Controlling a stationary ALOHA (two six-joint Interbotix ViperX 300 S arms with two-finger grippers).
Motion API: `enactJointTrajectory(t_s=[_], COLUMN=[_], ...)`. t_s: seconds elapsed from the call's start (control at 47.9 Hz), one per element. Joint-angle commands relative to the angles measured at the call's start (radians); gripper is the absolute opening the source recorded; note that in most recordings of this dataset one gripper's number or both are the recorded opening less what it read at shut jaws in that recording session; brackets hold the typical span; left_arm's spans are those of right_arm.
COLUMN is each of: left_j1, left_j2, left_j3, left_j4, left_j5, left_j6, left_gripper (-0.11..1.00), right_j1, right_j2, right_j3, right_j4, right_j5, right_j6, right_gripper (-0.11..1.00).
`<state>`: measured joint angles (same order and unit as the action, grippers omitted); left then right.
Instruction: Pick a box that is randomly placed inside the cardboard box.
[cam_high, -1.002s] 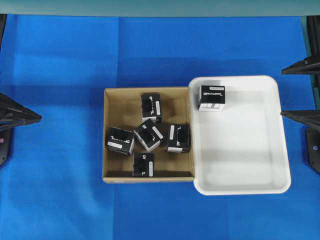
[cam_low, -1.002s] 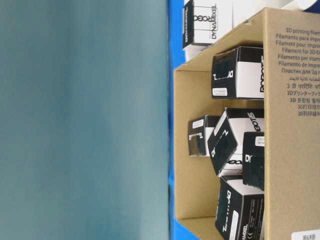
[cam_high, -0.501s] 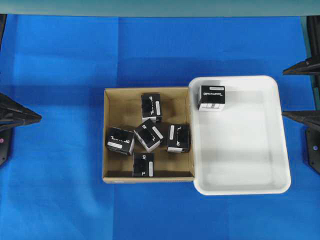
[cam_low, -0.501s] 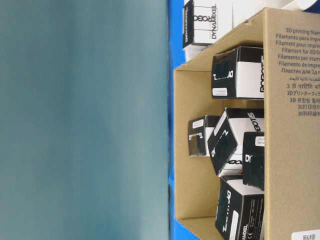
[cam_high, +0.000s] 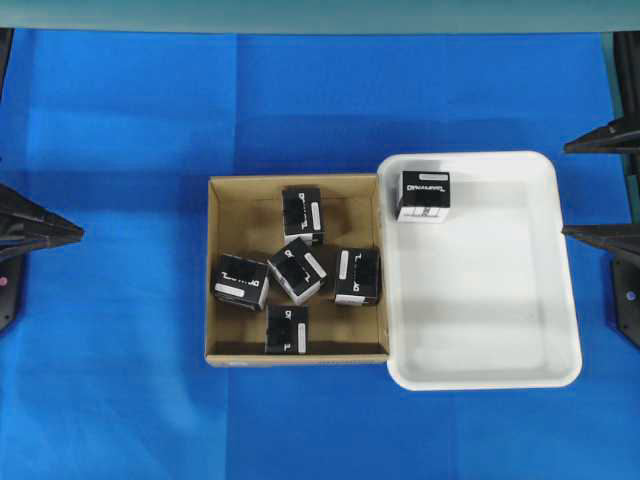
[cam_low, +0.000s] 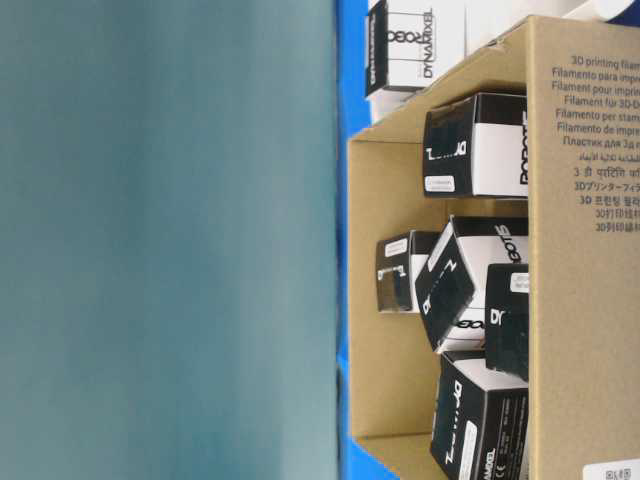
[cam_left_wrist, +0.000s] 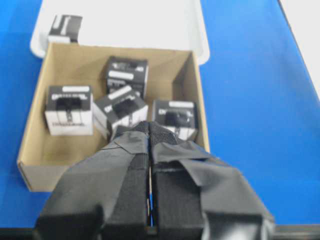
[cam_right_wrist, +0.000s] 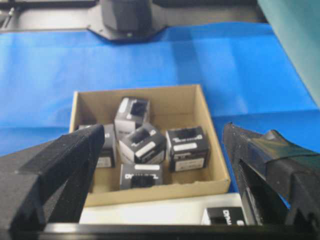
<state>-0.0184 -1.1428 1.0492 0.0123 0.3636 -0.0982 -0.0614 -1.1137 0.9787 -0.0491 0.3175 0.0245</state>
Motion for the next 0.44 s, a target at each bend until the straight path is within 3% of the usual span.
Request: enactJointTrajectory(t_s=[0.0,0.417], left_j1=[0.002,0.002], left_j2=[0.009,-0.008], left_j3=[-0.017,-0.023], left_j4=[0.005,0.005], left_j5=[-0.014,-0.078], left_j6=[0.002,0.008], left_gripper=[-0.05,-0.05], right_j1=[0.000,0.000], right_j2=[0.002,0.002], right_j3=[-0.006,0.000], right_j4=[0.005,0.005], right_j5=[-0.005,-0.008], right_j6=[0.005,0.020], right_gripper=[0.98,0.98])
